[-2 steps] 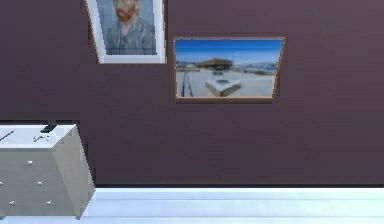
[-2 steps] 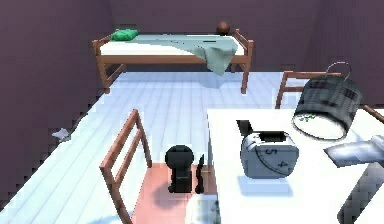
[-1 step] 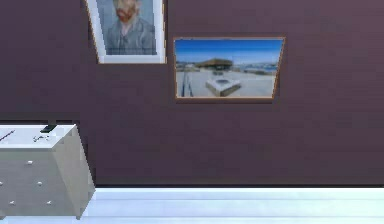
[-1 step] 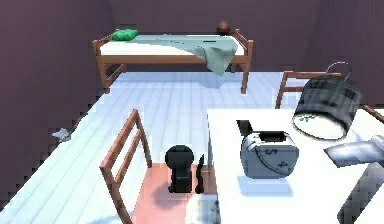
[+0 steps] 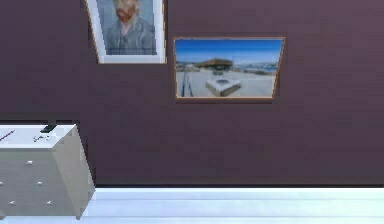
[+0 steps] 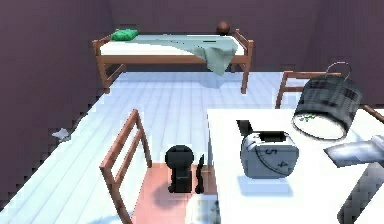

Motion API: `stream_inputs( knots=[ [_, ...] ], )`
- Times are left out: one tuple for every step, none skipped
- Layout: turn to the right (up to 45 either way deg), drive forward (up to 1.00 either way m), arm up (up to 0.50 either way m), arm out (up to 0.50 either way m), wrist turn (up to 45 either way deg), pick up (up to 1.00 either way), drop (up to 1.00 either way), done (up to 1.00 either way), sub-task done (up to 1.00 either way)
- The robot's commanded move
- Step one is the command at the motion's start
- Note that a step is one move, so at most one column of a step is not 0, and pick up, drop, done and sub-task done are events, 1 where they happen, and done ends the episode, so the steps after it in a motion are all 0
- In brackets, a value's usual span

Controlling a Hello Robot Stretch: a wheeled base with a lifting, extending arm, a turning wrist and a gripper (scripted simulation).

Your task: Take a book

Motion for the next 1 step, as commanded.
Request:
stream_inputs(
  knots=[
    [0.0, 0.0, 0.0, 0.26, 0.0, 0.0, 0.0, 0.0, 0.0]
  ],
)
